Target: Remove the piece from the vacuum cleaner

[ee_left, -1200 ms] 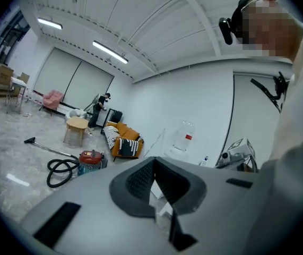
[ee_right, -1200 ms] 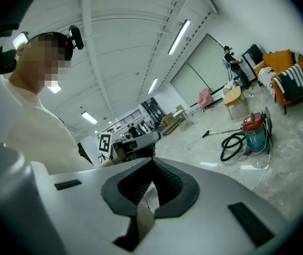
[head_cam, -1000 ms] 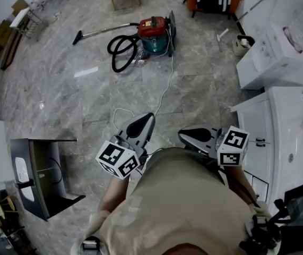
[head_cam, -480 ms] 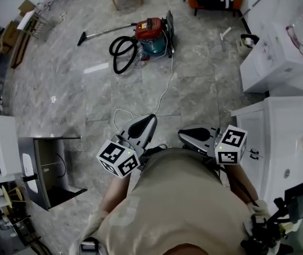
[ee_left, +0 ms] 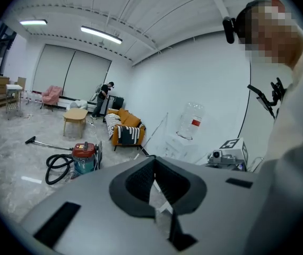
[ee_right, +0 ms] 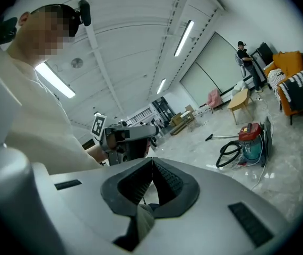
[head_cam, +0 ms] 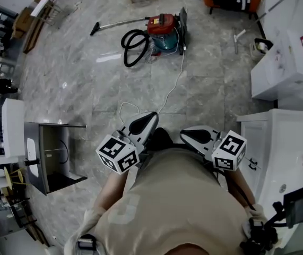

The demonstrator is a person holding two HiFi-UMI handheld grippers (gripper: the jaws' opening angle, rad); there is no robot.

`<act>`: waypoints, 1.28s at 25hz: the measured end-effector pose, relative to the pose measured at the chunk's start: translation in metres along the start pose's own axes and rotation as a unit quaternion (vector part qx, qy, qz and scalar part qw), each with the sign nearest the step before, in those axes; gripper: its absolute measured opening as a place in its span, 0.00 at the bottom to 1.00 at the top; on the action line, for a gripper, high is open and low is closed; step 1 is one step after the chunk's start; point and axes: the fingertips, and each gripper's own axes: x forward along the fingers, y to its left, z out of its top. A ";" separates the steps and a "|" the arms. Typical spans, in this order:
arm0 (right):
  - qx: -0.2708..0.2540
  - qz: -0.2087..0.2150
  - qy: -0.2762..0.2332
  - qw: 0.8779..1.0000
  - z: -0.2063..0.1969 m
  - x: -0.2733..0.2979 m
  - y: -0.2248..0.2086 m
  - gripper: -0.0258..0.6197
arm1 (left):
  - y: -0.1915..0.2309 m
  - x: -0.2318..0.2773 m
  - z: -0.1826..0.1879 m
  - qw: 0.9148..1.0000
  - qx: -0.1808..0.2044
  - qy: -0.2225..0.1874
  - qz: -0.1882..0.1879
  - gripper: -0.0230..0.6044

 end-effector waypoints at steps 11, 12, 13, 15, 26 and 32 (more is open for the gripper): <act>0.003 -0.022 -0.011 1.000 0.021 0.005 -0.032 0.04 | 0.023 0.022 0.010 1.000 0.008 0.001 -0.004 0.04; 0.004 -0.026 -0.009 1.000 0.022 0.007 -0.035 0.04 | 0.029 0.024 0.012 1.000 0.007 -0.002 -0.004 0.04; 0.004 -0.031 -0.006 0.999 0.023 0.010 -0.038 0.04 | 0.036 0.025 0.014 1.000 0.007 -0.004 -0.001 0.04; 0.001 -0.042 0.002 0.999 0.025 0.017 -0.046 0.04 | 0.055 0.029 0.016 1.000 0.007 -0.005 0.013 0.04; -0.004 -0.052 0.020 0.998 0.085 0.107 -0.099 0.04 | 0.189 0.031 0.057 0.998 -0.012 -0.039 0.040 0.03; 0.006 -0.073 0.036 0.997 0.115 0.177 -0.129 0.04 | 0.263 0.022 0.085 0.998 -0.002 -0.057 0.023 0.03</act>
